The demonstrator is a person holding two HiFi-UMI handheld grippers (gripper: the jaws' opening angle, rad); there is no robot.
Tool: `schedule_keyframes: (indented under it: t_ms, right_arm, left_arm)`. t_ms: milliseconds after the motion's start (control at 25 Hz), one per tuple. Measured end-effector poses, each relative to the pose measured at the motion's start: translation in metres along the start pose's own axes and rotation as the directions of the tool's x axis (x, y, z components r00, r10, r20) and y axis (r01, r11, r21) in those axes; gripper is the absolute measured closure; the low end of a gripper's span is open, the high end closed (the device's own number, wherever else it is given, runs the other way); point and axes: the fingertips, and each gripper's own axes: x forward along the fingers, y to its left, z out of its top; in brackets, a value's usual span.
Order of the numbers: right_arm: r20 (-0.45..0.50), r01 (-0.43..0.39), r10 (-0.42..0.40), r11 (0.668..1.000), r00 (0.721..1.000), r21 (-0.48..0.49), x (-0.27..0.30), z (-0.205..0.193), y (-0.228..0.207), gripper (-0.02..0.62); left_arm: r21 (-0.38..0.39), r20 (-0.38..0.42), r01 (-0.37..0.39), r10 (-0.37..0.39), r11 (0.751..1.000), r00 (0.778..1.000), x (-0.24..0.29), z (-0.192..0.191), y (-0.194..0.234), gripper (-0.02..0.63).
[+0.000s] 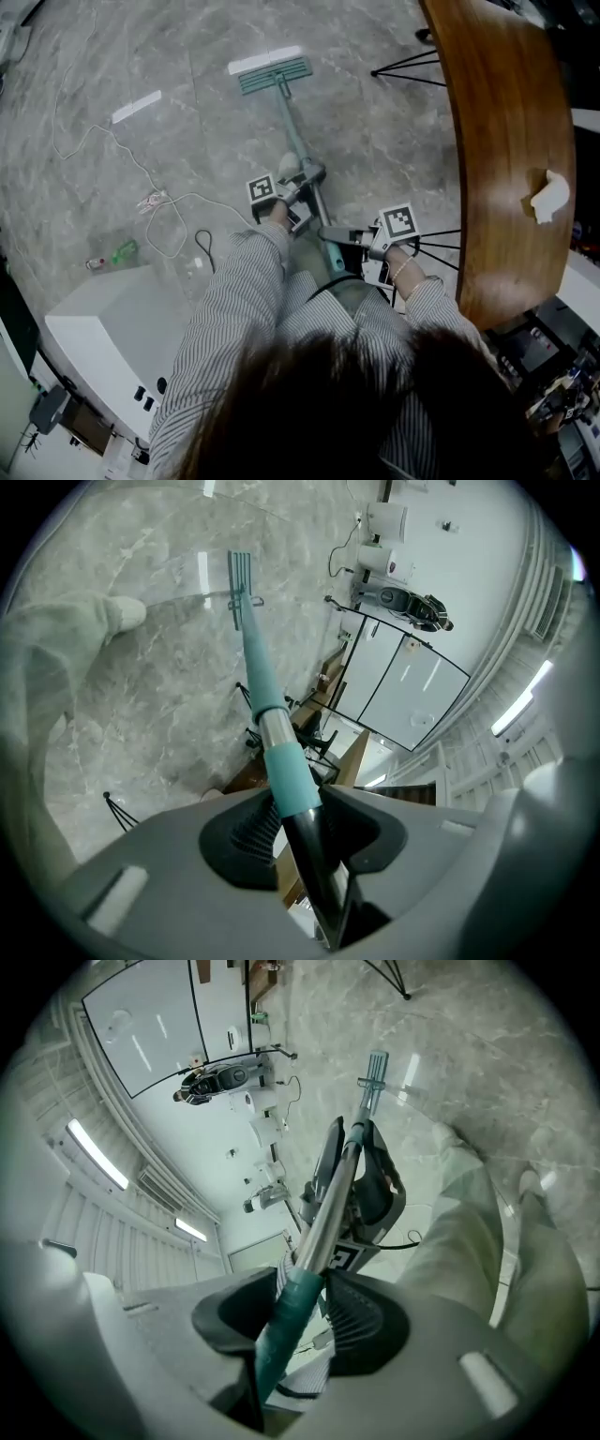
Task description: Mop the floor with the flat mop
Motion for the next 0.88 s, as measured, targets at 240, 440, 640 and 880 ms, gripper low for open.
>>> schedule_keyframes:
  t_ms: [240, 440, 640, 880]
  right_arm:
    - [0.017, 0.046, -0.045, 0.999, 0.999, -0.019, 0.063, 0.112, 0.062, 0.436]
    - [0.067, 0.049, -0.047, 0.998, 0.997, -0.031, 0.100, 0.219, 0.119, 0.436]
    - [0.150, 0.000, 0.005, 0.999, 0.989, -0.034, 0.131, 0.309, 0.166, 0.436]
    - [0.221, -0.043, 0.045, 0.999, 0.974, -0.016, 0.145, 0.361, 0.186, 0.437]
  left_arm:
    - [0.052, 0.005, -0.050, 0.050, 0.997, 0.999, 0.039, 0.119, -0.069, 0.468]
    - [0.058, 0.002, -0.069, 0.069, 0.996, 0.998, 0.087, 0.214, -0.133, 0.466]
    - [0.142, -0.026, -0.152, 0.157, 0.978, 0.987, 0.124, 0.305, -0.174, 0.468]
    - [0.111, 0.078, -0.148, 0.140, 0.983, 0.987, 0.147, 0.353, -0.204, 0.480]
